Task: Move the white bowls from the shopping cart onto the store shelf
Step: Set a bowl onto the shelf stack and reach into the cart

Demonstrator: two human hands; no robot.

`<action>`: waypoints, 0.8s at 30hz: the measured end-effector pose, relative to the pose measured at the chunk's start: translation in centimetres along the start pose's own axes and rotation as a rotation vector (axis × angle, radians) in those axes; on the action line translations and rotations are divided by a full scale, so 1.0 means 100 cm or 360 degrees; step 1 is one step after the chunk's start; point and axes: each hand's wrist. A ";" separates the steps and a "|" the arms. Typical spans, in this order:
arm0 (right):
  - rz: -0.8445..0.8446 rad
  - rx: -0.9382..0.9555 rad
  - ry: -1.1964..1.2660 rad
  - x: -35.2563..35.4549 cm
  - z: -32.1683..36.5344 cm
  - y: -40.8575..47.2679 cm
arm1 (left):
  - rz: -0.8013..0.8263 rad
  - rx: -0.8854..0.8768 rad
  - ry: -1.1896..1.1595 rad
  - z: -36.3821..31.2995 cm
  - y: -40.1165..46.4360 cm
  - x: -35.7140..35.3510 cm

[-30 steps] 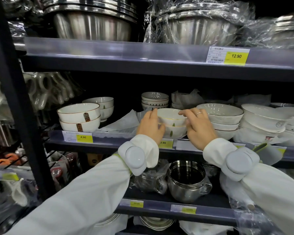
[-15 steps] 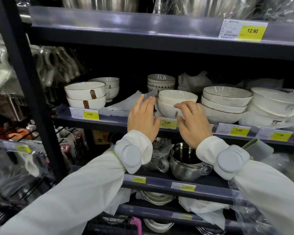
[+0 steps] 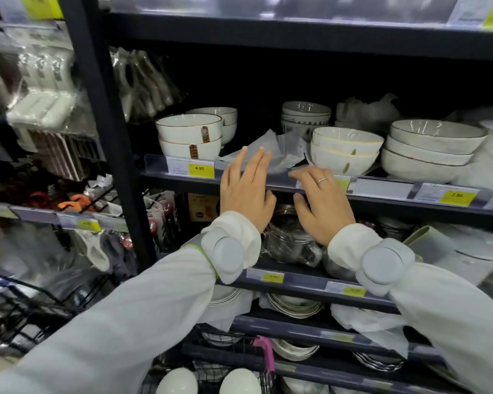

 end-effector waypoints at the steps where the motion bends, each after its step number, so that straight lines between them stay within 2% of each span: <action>1: 0.0013 0.0006 -0.0001 -0.006 0.008 -0.001 | 0.0011 -0.0007 0.0010 0.008 -0.005 0.000; 14: 0.0227 -0.0025 0.0065 -0.080 0.058 -0.047 | 0.0046 -0.0079 0.0036 0.079 -0.068 -0.025; 24: 0.0540 -0.0170 0.0172 -0.153 0.093 -0.134 | 0.0524 0.0059 0.0002 0.125 -0.163 -0.075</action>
Point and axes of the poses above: each hand's wrist, its own y-axis towards the middle knuckle, its own x-axis out of the back of the hand, z = x × y, and after that the axes turned 1 degree about x, right-handed
